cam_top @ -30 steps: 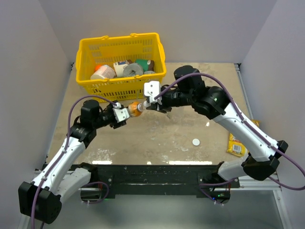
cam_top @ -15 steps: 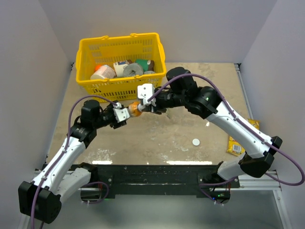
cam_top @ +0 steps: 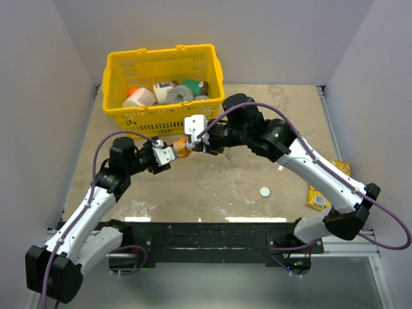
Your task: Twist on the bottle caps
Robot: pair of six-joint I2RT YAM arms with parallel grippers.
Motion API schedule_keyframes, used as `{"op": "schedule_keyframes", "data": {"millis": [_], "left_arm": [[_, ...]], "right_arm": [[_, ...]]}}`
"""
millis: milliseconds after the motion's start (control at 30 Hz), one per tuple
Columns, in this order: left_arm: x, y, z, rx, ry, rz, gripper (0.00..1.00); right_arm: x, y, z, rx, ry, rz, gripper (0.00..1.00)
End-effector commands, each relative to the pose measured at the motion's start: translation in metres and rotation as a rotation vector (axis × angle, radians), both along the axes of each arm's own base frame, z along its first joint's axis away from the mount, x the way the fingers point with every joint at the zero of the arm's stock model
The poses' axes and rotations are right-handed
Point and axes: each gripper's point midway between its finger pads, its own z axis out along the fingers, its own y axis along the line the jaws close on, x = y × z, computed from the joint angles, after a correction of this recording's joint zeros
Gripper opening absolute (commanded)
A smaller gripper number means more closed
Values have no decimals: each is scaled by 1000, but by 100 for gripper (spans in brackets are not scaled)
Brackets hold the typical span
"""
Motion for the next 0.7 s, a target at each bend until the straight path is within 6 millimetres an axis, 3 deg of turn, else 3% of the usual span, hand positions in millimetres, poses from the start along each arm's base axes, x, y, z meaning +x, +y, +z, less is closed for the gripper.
{"op": "schedule_keyframes", "data": {"millis": [0, 200, 433, 667], "left_arm": [[4, -14, 40, -73, -146, -60, 0], [12, -10, 46, -66, -174, -18, 0], [21, -8, 71, -122, -245, 33, 0], [30, 5, 84, -86, -350, 106, 0]], "right_arm": [[3, 1, 0, 17, 18, -40, 0], [6, 7, -5, 26, 74, -82, 0], [12, 17, -11, 87, 241, -206, 0], [16, 27, -14, 119, 357, -278, 0]]}}
